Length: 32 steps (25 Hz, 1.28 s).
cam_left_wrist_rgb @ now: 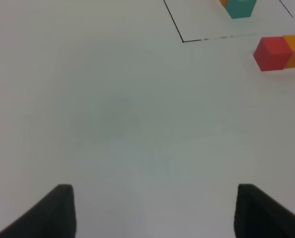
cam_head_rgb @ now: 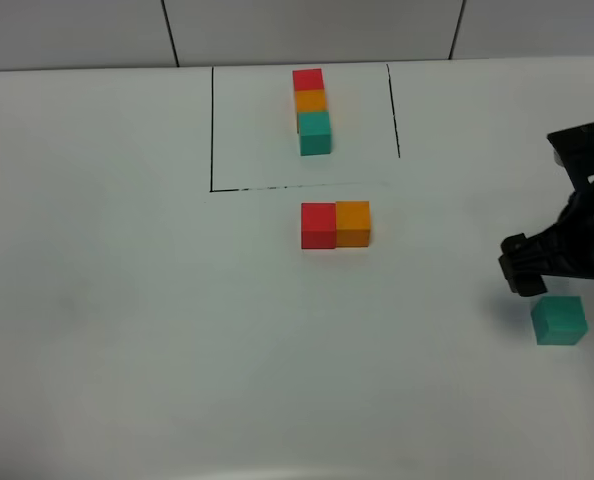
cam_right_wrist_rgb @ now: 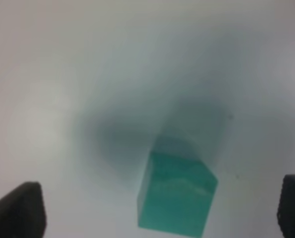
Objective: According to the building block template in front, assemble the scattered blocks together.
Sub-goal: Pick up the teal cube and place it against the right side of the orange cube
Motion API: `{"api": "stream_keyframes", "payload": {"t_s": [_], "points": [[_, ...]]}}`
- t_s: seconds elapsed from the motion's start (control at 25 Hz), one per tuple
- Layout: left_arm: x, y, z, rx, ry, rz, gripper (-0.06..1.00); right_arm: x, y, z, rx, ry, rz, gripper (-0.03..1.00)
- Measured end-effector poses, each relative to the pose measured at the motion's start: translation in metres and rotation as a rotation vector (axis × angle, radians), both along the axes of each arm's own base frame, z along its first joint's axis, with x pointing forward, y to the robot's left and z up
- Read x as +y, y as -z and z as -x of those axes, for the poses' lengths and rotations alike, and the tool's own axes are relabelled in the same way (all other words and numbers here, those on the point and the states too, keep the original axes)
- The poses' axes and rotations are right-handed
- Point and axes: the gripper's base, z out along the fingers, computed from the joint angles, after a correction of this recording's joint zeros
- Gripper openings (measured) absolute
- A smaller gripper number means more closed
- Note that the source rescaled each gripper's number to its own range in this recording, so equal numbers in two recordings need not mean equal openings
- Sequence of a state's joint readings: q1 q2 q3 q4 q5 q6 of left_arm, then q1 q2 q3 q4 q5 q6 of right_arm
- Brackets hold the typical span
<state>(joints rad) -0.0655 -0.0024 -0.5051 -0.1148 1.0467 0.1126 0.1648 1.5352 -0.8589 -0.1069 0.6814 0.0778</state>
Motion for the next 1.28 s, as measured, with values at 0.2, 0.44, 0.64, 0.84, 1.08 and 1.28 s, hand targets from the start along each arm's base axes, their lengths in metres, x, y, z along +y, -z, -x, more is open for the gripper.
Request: {"api": "stream_keyframes", "payload": {"t_s": [0.2, 0.44, 0.64, 0.84, 1.08, 1.28], "points": [[0.0, 0.0, 0.0, 0.0, 0.0, 0.0, 0.42, -0.015, 0.014, 0.012, 0.051, 0.083, -0.013, 0.86], [0.0, 0.0, 0.0, 0.0, 0.0, 0.0, 0.42, -0.021, 0.026, 0.008, 0.086, 0.123, -0.068, 0.84], [0.0, 0.0, 0.0, 0.0, 0.0, 0.0, 0.42, -0.026, 0.041, 0.003, 0.127, 0.142, -0.107, 0.82], [0.0, 0.0, 0.0, 0.0, 0.0, 0.0, 0.42, -0.027, 0.057, -0.002, 0.149, 0.148, -0.109, 0.75], [0.0, 0.0, 0.0, 0.0, 0.0, 0.0, 0.42, -0.027, 0.072, -0.004, 0.194, 0.153, -0.106, 0.58], [0.0, 0.0, 0.0, 0.0, 0.0, 0.0, 0.42, -0.027, 0.072, -0.004, 0.197, 0.156, -0.11, 0.02]]}}
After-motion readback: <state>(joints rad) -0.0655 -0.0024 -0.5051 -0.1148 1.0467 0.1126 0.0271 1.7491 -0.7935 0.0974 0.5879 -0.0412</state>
